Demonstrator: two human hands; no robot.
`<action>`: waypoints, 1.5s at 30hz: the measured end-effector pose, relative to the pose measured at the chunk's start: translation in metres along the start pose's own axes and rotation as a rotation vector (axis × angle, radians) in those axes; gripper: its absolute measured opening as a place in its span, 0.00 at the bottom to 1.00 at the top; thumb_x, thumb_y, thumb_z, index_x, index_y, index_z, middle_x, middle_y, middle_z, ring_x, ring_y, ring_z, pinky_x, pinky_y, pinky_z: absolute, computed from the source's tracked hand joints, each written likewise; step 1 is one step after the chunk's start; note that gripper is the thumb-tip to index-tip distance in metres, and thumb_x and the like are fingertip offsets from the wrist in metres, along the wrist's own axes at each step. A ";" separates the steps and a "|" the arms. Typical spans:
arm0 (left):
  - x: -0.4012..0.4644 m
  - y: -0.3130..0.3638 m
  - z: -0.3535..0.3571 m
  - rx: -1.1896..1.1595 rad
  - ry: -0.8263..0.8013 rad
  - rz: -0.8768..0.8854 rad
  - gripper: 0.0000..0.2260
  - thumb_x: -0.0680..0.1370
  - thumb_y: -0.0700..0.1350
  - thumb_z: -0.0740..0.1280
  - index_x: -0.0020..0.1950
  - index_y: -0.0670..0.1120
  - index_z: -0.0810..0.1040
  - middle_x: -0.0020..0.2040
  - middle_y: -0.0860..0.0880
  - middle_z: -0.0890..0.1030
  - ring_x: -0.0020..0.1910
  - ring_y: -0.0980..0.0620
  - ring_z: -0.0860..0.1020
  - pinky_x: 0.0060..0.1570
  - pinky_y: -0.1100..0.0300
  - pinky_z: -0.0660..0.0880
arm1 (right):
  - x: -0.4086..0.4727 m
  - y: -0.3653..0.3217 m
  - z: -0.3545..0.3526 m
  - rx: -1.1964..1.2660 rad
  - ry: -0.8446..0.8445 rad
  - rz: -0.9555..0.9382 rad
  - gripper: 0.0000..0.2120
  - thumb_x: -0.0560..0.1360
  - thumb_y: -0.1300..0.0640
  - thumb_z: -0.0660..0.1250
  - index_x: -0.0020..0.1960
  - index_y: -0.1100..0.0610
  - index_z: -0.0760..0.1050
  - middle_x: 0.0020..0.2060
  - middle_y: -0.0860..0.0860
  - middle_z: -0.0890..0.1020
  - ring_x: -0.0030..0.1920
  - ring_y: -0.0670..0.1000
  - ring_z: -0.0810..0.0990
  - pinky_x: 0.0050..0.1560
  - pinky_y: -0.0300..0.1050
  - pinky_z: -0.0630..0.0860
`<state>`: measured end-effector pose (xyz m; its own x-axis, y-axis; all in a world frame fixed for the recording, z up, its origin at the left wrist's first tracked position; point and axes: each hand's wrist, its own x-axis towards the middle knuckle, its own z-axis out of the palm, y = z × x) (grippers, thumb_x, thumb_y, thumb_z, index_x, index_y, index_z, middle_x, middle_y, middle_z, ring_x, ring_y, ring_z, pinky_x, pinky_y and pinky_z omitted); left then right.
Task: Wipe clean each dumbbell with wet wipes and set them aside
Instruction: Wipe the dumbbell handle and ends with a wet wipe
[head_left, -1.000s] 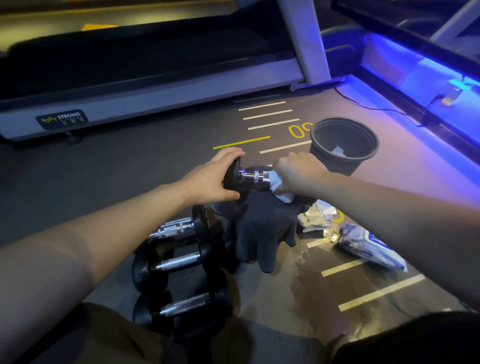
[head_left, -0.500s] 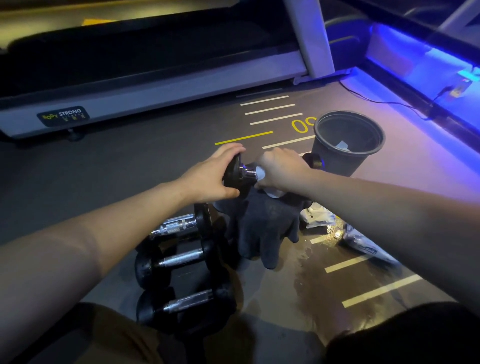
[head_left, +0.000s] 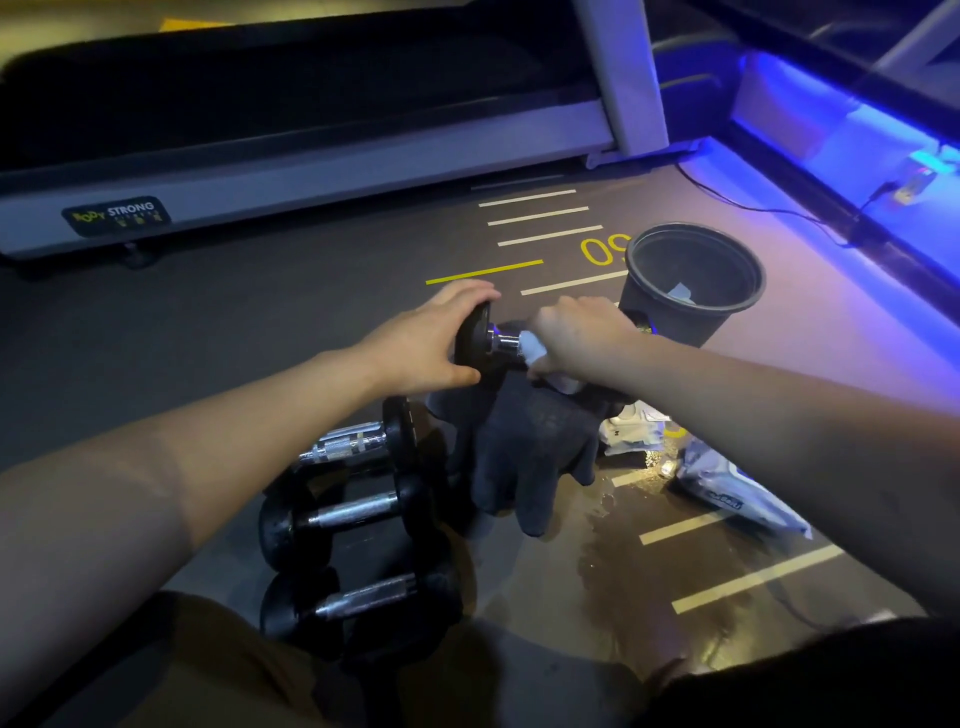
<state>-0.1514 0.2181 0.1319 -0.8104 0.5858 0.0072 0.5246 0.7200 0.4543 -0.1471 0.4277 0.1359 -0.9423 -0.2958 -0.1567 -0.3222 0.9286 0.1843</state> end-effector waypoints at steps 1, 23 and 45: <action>0.000 0.001 0.000 0.001 0.006 -0.004 0.39 0.71 0.49 0.76 0.78 0.54 0.60 0.78 0.60 0.57 0.71 0.56 0.67 0.60 0.61 0.68 | -0.004 0.005 -0.001 -0.019 -0.013 -0.002 0.27 0.70 0.38 0.72 0.58 0.58 0.76 0.52 0.57 0.81 0.54 0.60 0.81 0.42 0.48 0.70; 0.006 0.005 0.001 0.038 0.015 -0.045 0.39 0.71 0.50 0.76 0.77 0.53 0.61 0.77 0.57 0.59 0.68 0.53 0.71 0.61 0.55 0.71 | -0.051 0.069 0.007 0.181 0.425 -0.026 0.17 0.78 0.58 0.63 0.65 0.45 0.71 0.57 0.50 0.77 0.49 0.58 0.80 0.35 0.48 0.75; 0.015 0.010 0.015 -0.082 0.055 -0.251 0.33 0.72 0.53 0.75 0.72 0.63 0.62 0.63 0.49 0.72 0.59 0.45 0.76 0.55 0.55 0.72 | -0.058 0.070 0.034 0.865 0.025 0.287 0.35 0.68 0.48 0.75 0.69 0.41 0.61 0.53 0.55 0.75 0.39 0.57 0.82 0.26 0.50 0.81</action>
<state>-0.1545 0.2394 0.1229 -0.9266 0.3700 -0.0669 0.2845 0.8064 0.5184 -0.1121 0.5176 0.1245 -0.9807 -0.0232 -0.1942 0.0958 0.8086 -0.5805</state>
